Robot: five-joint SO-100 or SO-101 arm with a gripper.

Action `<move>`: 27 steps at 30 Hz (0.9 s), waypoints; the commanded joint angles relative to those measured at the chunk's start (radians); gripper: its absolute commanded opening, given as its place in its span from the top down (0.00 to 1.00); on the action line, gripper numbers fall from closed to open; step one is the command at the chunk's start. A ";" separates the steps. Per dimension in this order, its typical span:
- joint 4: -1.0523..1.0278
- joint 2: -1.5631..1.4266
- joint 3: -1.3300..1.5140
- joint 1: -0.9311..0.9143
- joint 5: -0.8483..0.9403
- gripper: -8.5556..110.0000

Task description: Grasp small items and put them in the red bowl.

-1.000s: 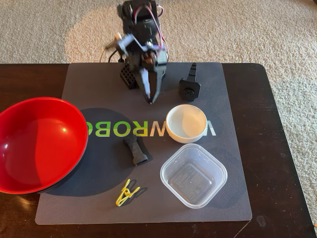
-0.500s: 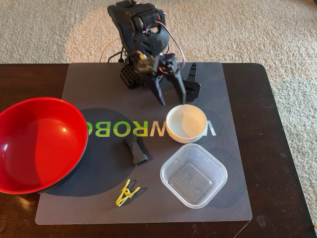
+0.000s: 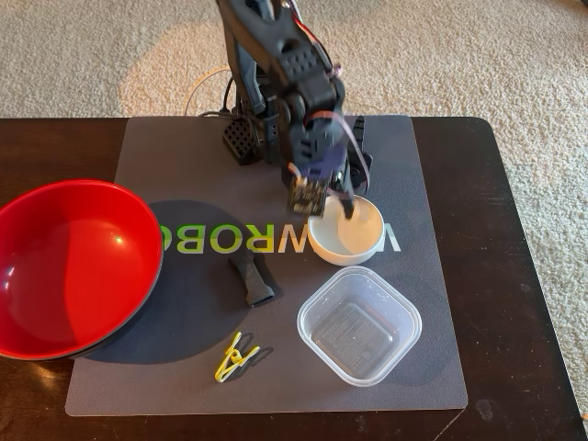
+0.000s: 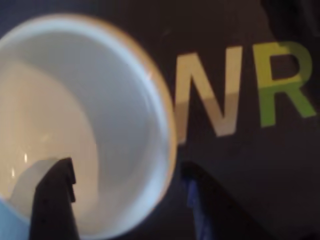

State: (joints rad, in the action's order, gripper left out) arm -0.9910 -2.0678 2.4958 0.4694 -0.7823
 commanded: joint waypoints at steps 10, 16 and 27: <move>-0.018 0.344 -0.239 -0.005 0.051 0.93; -0.046 0.380 -0.264 -0.021 0.034 0.93; -0.189 -0.179 -0.130 -0.051 0.043 0.93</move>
State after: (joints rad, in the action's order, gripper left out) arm -1.1060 -2.0187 2.3639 0.4464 -0.7486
